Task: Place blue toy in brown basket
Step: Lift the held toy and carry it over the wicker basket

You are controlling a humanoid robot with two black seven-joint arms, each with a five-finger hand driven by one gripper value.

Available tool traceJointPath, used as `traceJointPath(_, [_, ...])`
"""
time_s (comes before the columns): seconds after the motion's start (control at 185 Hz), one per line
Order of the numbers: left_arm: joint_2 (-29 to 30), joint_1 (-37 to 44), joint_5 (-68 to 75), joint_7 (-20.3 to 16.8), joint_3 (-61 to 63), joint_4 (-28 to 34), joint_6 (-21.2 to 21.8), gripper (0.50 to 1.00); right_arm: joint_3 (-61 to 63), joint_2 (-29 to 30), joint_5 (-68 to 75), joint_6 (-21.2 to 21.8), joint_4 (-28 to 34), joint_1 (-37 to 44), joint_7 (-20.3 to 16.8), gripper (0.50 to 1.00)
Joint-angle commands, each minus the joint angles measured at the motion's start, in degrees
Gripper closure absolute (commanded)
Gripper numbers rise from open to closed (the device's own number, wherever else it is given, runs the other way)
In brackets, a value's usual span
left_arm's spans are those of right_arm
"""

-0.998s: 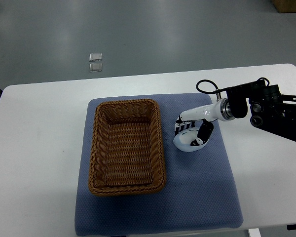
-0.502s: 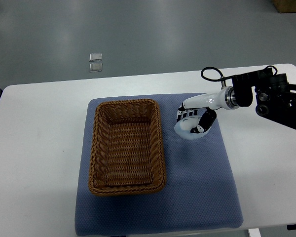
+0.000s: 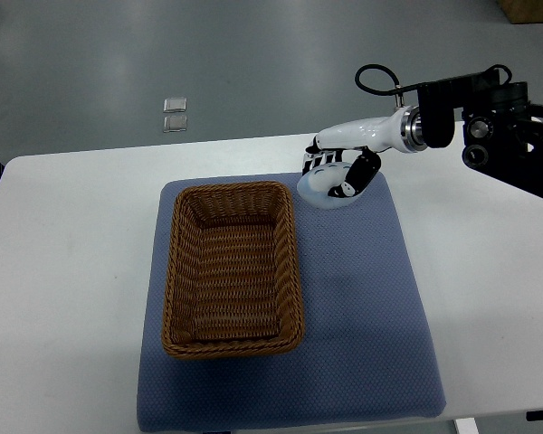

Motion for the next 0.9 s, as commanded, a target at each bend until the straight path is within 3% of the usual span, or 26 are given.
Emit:
traceJointPath(0.0, [0.00, 0.02, 0.00, -0.05, -0.01, 0.00, 0.02, 0.500, 0.63, 3.52, 0.00, -0.16, -0.94, 0.96, 0.01, 0.848])
traceJointPath(0.329, [0.00, 0.02, 0.00, 0.04, -0.01, 0.00, -0.06, 0.500, 1.51, 15.12, -0.17, -2.18, -4.98, 0.17, -0.26, 0.828])
traceJointPath(0.772, [0.00, 0.02, 0.00, 0.04, -0.01, 0.00, 0.02, 0.500, 1.25, 21.98, -0.52, -2.53, -5.07, -4.84, -0.26, 0.793])
traceJointPath(0.836, [0.00, 0.02, 0.00, 0.04, -0.01, 0.00, 0.02, 0.500, 1.25, 22.16, -0.52, -2.53, -5.51, -5.01, -0.26, 0.777])
traceJointPath(0.896, [0.00, 0.02, 0.00, 0.04, -0.01, 0.00, 0.02, 0.500, 1.34, 21.98, -0.52, -2.62, -5.77, -5.54, -0.26, 0.728])
